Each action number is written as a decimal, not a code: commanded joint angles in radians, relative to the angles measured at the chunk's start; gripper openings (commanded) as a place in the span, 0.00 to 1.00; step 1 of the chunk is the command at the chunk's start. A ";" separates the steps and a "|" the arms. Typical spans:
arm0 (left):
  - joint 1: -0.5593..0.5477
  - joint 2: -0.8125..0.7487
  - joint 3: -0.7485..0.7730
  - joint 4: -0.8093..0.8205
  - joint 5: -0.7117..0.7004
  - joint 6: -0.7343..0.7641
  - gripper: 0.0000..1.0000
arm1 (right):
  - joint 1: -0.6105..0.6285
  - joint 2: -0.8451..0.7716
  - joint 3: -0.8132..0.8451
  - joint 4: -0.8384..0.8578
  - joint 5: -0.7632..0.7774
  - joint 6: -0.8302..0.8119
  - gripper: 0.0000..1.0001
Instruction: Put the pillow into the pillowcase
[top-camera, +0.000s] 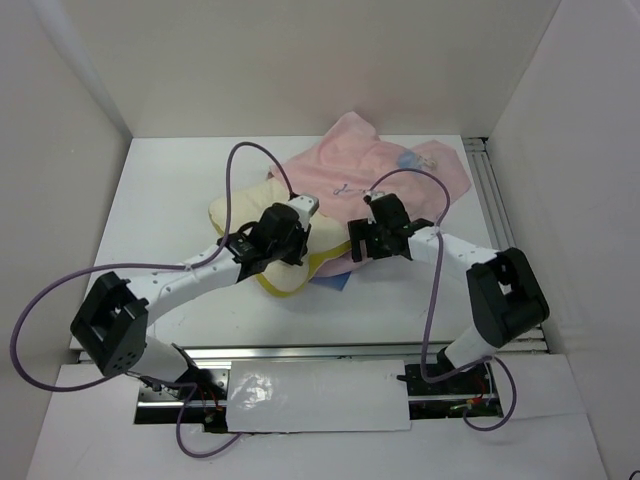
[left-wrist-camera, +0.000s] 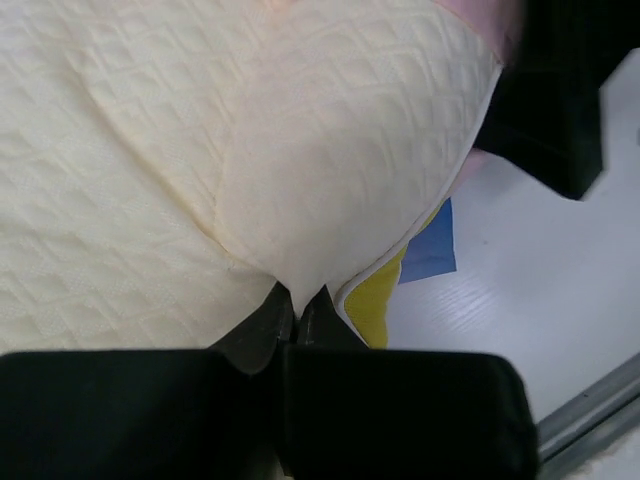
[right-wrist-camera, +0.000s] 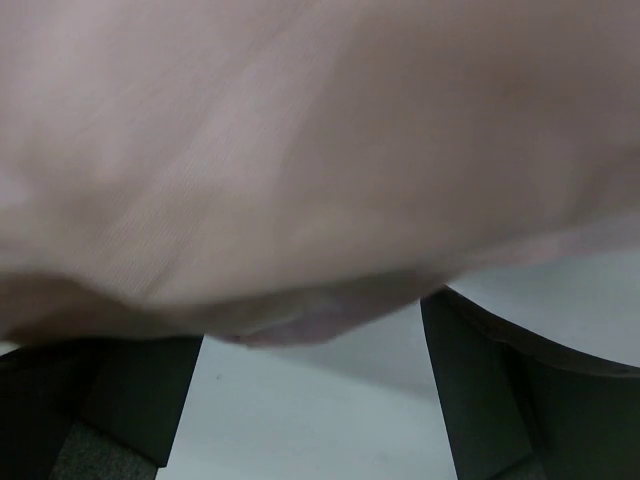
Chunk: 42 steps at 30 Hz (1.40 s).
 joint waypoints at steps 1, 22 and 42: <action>-0.007 -0.073 0.015 0.126 0.052 -0.030 0.00 | 0.006 0.037 0.044 0.126 0.041 -0.003 0.92; -0.007 -0.022 0.279 0.183 0.127 -0.197 0.00 | 0.153 -0.102 0.484 -0.259 -0.696 -0.296 0.00; -0.021 0.053 0.177 0.353 0.026 -0.490 0.00 | 0.202 -0.179 0.541 -0.251 -1.114 -0.371 0.00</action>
